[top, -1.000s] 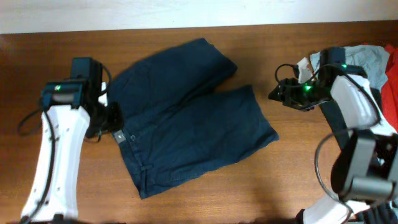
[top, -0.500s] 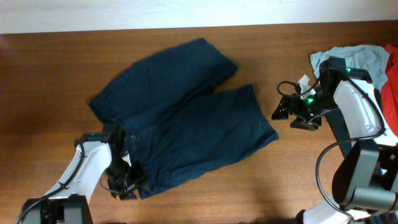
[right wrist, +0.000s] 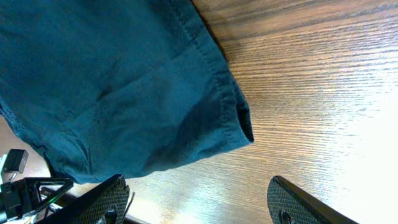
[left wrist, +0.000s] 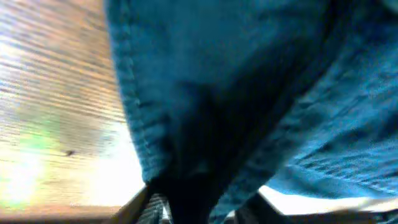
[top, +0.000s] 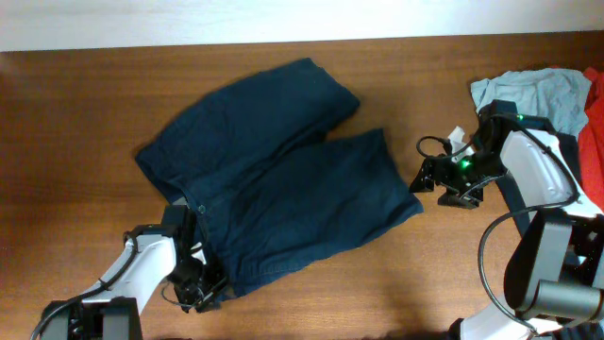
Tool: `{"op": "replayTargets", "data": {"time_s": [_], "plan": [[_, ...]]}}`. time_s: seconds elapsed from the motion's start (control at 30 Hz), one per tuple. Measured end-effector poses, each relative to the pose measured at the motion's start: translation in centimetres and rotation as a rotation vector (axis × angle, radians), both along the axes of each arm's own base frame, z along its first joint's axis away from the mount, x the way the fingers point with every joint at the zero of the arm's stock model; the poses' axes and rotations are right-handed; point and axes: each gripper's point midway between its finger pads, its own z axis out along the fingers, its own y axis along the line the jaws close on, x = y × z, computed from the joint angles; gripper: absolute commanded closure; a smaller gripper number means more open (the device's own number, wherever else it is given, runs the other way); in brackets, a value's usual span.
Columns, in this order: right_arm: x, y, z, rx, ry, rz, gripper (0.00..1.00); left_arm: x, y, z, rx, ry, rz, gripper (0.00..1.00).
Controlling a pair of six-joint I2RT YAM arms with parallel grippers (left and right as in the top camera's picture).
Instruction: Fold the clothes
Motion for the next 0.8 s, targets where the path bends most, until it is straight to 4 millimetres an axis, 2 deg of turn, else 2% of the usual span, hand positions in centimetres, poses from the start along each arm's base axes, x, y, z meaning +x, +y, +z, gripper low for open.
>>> {"op": "replayTargets", "data": {"time_s": [0.03,0.13,0.33,0.37,0.43,0.57,0.67,0.8], "plan": [[0.0,0.0,0.0,0.000,0.000,0.000,0.24,0.2,-0.1,-0.1,-0.004,-0.008,0.002,0.99],[-0.5,0.1,-0.4,0.003,0.017,-0.004,0.25,0.4,-0.3,-0.1,-0.018,-0.020,0.002,0.99],[-2.1,1.7,-3.5,0.005,0.059,-0.006,0.26,0.5,-0.5,0.0,-0.031,-0.023,0.005,0.99],[-2.2,2.1,-4.0,0.003,0.062,-0.012,0.31,0.5,-0.6,0.0,-0.034,-0.024,0.005,0.99],[-2.1,3.0,-5.3,-0.004,0.059,-0.040,0.34,0.5,-0.6,0.0,-0.038,-0.025,0.007,1.00],[-2.4,4.0,-6.8,-0.008,0.079,-0.111,0.53,0.5,-0.7,0.0,-0.044,-0.030,-0.007,0.99],[-1.2,4.1,-7.0,-0.008,0.046,-0.162,0.75,0.3,-0.7,0.1,-0.046,-0.029,-0.018,0.99],[-0.8,4.0,-6.9,-0.008,0.044,-0.187,0.89,-0.3,-0.5,1.4,-0.040,-0.021,-0.044,0.99]]}}
